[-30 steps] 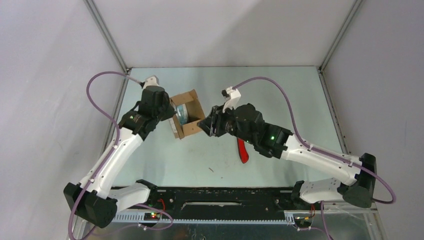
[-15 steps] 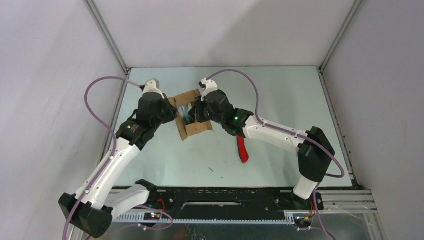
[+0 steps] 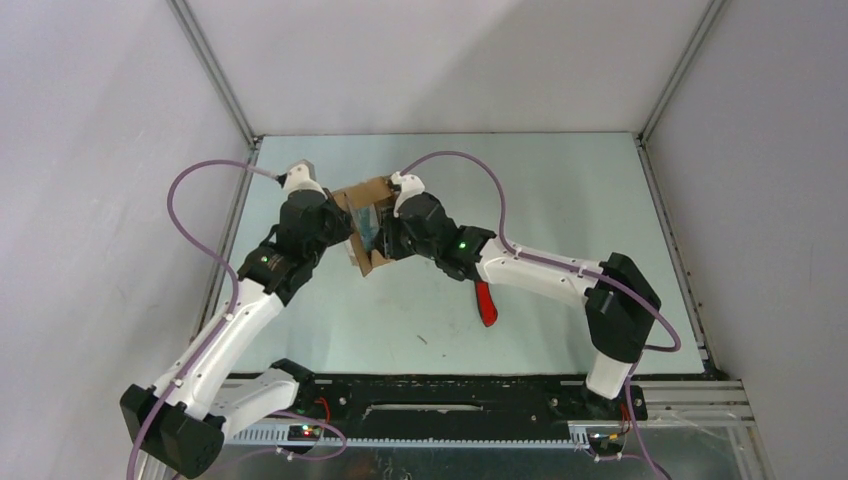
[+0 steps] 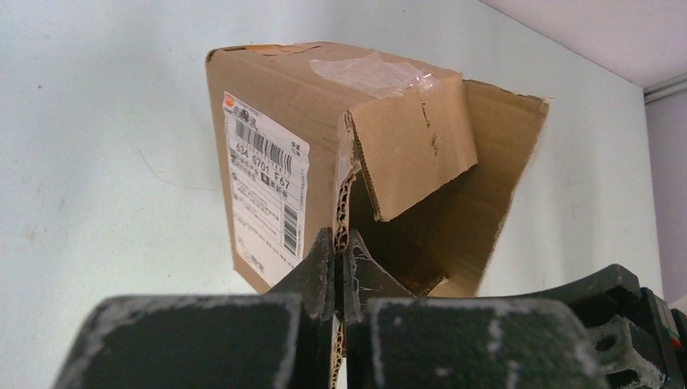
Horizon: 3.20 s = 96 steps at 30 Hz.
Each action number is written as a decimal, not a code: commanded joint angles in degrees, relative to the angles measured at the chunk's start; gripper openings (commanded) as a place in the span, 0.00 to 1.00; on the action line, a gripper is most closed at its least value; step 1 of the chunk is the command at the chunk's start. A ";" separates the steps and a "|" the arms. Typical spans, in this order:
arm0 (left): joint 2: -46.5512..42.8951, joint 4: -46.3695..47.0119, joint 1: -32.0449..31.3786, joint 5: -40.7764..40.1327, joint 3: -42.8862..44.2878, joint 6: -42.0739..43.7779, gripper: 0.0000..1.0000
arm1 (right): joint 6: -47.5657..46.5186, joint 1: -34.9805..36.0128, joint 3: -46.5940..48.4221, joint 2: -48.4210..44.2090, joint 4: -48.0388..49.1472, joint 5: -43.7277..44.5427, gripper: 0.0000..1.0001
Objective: Unpack the express box
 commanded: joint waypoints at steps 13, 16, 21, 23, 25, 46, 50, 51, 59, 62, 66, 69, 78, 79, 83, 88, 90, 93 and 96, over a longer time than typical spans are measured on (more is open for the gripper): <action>-1.94 11.39 -0.30 -1.88 -2.48 -0.83 0.00 | 6.78 2.71 -10.43 -2.49 1.65 -0.17 0.27; -2.56 11.07 -0.30 -1.77 -2.34 -0.03 0.00 | 7.15 2.22 -10.88 -2.19 2.60 1.03 0.27; -1.93 7.81 -0.30 -3.15 -0.69 2.17 0.00 | 6.06 1.63 -13.94 -6.91 6.23 2.17 0.38; -1.77 7.11 -0.30 -2.93 -0.47 3.20 0.00 | 4.96 1.64 -13.94 -9.99 6.70 2.50 0.44; -2.26 6.82 -0.36 -3.20 -0.80 3.73 0.00 | 4.84 1.08 -13.92 -12.75 7.40 2.10 0.48; -4.41 11.02 -3.46 -2.87 -1.71 11.03 0.00 | -11.33 -7.03 -5.66 -10.93 2.83 1.65 0.70; -4.96 11.82 -4.21 -3.43 -1.26 13.03 0.00 | -11.31 -8.52 -5.00 -9.74 5.44 -0.40 0.52; -5.25 11.91 -4.51 -3.69 -1.05 13.62 0.00 | -10.84 -8.82 -4.99 -9.46 5.61 -0.97 0.42; -3.39 9.18 -14.44 -11.46 7.21 24.19 0.00 | -1.26 -11.65 -10.54 -4.75 20.59 -11.90 0.00; 0.59 7.33 -20.63 -17.61 12.04 26.60 0.00 | 5.78 -13.82 -14.61 -2.01 34.42 -18.39 0.00; 12.70 0.47 -27.92 -26.00 24.84 27.44 0.00 | 21.26 -16.57 -14.16 9.35 53.77 -26.36 0.00; 22.32 -5.58 -30.30 -31.80 32.62 27.13 0.00 | 28.88 -16.74 -11.06 15.38 59.95 -27.73 0.00; 27.32 -7.37 -30.75 -33.58 35.54 27.03 0.00 | 34.36 -17.44 -9.45 20.64 60.99 -28.53 0.00; 27.80 -7.75 -30.60 -35.15 35.69 27.06 0.00 | 33.96 -17.44 -9.48 20.58 60.47 -28.75 0.00; 28.39 -11.58 -25.50 -34.80 35.60 20.49 0.00 | 31.88 -17.89 -12.11 18.91 56.99 -28.25 0.04; 28.28 -13.38 -20.60 -35.94 33.27 12.90 0.00 | 30.79 -18.94 -16.96 16.59 56.59 -28.74 0.09; 29.20 -14.35 -19.51 -38.59 33.39 11.17 0.00 | 30.33 -19.28 -18.50 16.06 56.97 -29.55 0.13; 30.24 -15.78 -17.52 -38.58 33.81 8.80 0.00 | 29.54 -19.66 -20.44 14.92 56.92 -30.78 0.18; 31.16 -16.65 -16.45 -38.19 34.03 7.74 0.00 | 29.19 -20.38 -22.01 13.37 56.06 -31.62 0.21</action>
